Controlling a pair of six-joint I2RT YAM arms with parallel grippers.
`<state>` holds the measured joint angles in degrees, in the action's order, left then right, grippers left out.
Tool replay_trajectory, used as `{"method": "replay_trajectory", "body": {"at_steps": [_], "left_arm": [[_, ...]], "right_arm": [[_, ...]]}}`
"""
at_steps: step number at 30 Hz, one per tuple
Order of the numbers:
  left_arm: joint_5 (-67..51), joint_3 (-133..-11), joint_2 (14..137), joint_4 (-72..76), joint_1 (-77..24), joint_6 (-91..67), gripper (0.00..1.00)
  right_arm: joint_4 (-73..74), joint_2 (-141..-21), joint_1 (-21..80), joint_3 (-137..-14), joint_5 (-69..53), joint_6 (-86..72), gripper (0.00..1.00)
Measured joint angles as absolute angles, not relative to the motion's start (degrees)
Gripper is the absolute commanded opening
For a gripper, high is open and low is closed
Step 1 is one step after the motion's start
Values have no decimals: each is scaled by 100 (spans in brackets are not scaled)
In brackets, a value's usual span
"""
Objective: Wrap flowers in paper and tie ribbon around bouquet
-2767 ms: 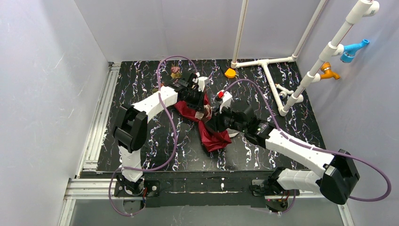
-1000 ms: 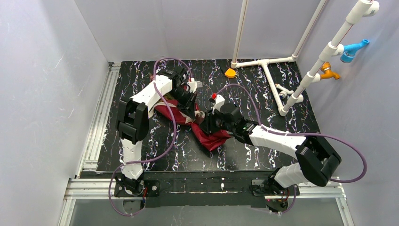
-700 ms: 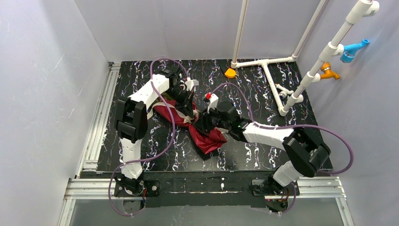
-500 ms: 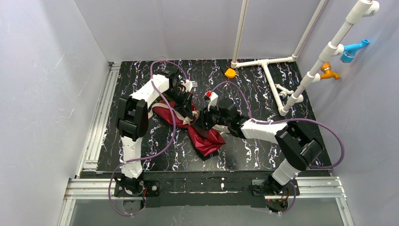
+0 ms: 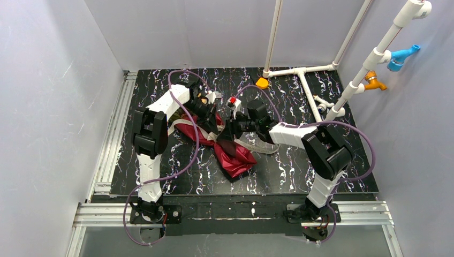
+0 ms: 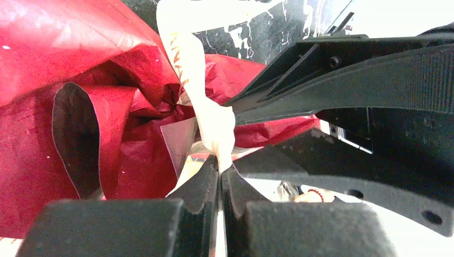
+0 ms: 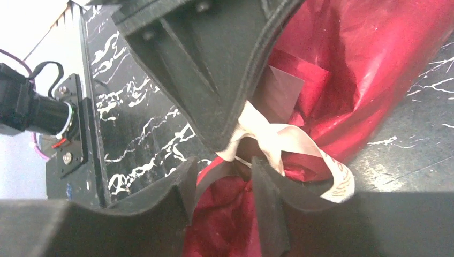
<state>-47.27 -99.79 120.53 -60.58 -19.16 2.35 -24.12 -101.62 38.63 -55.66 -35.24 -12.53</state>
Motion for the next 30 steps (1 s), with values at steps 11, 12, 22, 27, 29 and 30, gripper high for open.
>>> {"method": "replay_trajectory", "body": {"at_steps": [11,12,22,27,29,30], "left_arm": [[-4807,-9970,12055,-6071,-1892,239,0],[-4810,-9970,12055,-6071,-1892,239,0],[-4840,-9968,12055,-6069,-1892,239,0],[-4851,-9968,12057,-6071,-1887,239,0],[-4853,-9968,12057,-6071,-1887,239,0],[-4853,-9968,12057,-6071,-1887,239,0]], "right_arm": [[-2257,-10560,3752,-5765,-3977,-1050,41],[-2259,-10560,3752,-5774,-3992,-1050,41],[-2366,-10575,3752,-5841,-4115,-1087,35],[-2416,-10672,3752,-5874,-4139,-1155,32],[-2416,-10678,3752,-5874,-4145,-1173,31],[-2416,-10683,3752,-5876,-4156,-1177,29]]}}
